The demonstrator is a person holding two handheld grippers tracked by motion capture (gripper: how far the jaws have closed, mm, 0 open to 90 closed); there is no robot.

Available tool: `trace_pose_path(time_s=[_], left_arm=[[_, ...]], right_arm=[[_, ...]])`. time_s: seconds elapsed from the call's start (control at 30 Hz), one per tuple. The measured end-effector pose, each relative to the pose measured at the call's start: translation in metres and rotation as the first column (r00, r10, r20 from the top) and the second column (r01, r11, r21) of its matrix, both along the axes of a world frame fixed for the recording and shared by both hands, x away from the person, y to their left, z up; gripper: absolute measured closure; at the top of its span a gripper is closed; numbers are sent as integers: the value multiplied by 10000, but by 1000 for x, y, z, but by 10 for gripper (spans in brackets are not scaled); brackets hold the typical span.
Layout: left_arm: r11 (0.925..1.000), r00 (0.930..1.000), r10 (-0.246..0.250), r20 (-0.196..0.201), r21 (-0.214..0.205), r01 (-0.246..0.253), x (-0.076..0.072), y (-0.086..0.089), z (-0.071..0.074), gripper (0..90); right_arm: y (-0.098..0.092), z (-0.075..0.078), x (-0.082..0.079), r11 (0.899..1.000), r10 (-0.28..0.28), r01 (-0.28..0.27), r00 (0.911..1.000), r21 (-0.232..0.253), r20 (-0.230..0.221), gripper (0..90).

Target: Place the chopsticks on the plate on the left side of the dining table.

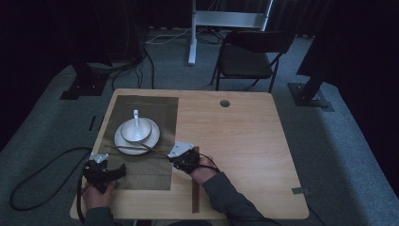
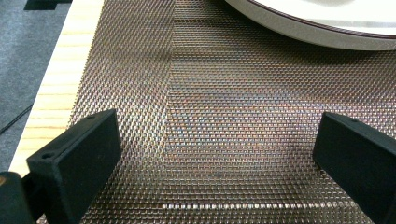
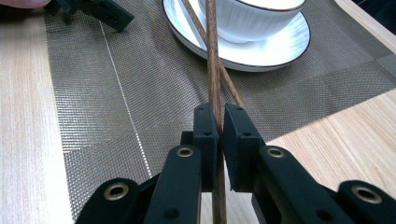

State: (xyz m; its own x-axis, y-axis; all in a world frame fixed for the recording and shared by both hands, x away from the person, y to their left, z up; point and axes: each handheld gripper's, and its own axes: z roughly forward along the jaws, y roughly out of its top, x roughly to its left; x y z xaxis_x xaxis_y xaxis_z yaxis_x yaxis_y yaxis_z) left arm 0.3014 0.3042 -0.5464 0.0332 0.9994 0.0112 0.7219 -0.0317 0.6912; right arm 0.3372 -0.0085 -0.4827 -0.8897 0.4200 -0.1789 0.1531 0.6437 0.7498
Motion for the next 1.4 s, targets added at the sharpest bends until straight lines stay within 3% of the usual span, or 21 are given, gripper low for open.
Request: trace_pose_path(time_s=[1.4], left_arm=[[10000,10000,16,22,-10,-16,0,0,0,14]], right_arm=[[31,7,12,9945,994,-984,9947,-347,280,840]])
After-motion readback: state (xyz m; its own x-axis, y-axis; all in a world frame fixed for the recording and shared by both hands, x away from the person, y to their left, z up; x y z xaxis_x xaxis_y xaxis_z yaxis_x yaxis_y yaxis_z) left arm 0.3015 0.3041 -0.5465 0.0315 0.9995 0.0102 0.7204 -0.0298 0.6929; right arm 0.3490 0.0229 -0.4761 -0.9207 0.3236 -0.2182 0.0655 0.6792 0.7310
